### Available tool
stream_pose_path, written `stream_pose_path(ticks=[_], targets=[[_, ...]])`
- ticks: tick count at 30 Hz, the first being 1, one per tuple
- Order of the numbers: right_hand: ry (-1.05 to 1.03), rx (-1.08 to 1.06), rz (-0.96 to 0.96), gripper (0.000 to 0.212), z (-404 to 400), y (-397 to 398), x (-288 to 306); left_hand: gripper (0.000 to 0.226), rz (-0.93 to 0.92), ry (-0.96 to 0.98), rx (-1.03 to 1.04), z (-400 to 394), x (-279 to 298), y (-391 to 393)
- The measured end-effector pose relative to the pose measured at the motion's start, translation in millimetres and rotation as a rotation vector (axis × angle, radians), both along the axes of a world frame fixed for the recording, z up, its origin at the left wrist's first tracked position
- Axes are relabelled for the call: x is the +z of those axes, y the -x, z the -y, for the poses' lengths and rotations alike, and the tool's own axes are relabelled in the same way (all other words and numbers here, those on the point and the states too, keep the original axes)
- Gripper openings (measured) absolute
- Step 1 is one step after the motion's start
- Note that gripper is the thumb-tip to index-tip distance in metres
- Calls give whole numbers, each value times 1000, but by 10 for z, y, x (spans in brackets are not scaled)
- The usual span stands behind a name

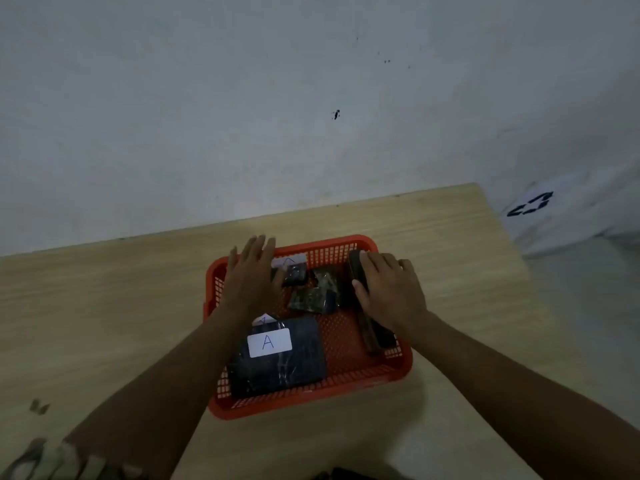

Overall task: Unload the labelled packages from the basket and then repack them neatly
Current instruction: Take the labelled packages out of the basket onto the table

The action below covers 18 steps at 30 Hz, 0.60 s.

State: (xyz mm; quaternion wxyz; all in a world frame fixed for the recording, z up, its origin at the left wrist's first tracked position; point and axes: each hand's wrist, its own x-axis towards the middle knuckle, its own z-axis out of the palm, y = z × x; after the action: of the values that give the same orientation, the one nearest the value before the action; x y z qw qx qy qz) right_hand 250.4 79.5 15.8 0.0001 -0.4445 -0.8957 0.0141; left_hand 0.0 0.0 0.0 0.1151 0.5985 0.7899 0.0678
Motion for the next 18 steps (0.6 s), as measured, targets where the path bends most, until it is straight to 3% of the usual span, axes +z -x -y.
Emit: stream_pose_path(ticks=[7, 11, 18], targets=[[-49, 5, 123, 64, 72, 31, -236, 58, -44, 41, 3, -169, -166, 120], [-64, 37, 69, 61, 170, 81, -336, 44, -45, 30, 29, -242, -153, 151], [-85, 16, -8, 56, 172, 82, -407, 41, -3, 38, 8, -276, -173, 205]])
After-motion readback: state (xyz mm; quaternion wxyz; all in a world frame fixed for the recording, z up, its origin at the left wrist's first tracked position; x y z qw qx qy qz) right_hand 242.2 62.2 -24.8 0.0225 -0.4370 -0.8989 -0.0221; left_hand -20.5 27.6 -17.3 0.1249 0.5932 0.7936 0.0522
